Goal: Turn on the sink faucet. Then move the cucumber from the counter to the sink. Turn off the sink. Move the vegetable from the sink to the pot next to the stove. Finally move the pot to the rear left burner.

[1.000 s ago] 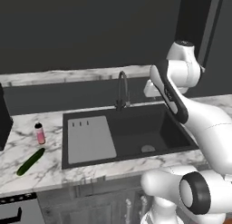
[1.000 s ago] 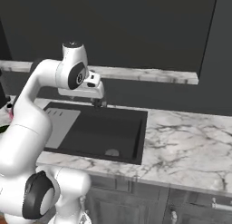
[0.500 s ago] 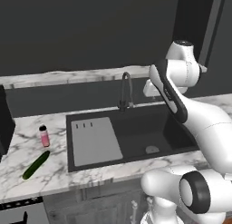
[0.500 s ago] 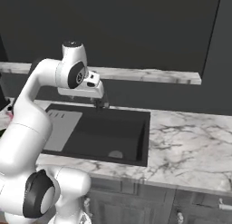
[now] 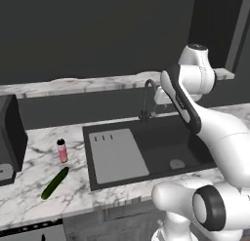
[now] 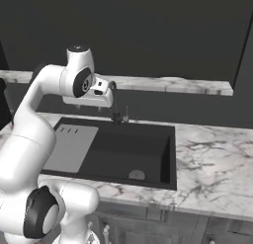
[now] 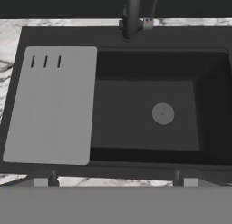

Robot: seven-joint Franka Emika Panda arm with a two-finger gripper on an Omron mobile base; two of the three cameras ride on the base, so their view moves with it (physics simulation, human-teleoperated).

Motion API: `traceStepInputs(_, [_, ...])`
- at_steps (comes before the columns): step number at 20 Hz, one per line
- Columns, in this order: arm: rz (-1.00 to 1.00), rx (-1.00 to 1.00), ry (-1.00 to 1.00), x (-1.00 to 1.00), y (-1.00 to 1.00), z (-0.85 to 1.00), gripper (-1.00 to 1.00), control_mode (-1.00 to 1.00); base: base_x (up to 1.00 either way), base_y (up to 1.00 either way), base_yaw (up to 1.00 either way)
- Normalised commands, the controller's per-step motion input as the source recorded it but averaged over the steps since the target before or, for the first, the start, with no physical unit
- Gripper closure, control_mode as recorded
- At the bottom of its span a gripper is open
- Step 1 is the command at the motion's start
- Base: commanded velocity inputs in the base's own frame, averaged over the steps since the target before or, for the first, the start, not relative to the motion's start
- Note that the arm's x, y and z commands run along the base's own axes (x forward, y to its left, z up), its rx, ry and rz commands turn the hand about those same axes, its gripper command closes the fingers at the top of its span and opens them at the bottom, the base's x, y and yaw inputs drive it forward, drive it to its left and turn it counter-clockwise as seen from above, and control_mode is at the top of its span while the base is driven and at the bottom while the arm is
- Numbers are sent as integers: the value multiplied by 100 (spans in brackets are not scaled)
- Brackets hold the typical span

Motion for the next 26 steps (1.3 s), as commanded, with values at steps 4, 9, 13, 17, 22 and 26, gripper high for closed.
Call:
traceStepInputs(4, [0,0,0,0,0,0,-100,100,30,-25,0])
traceStepInputs(9, [0,0,0,0,0,0,-100,100,13,-53,2])
traceStepInputs(13, [0,0,0,0,0,0,-100,100,18,-56,7])
traceStepInputs(17, [0,0,0,0,0,0,-100,100,35,-34,5])
traceStepInputs(22, [0,0,0,0,0,0,-100,100,50,-25,3])
traceStepInputs(26, [0,0,0,0,0,0,-100,100,42,-10,0])
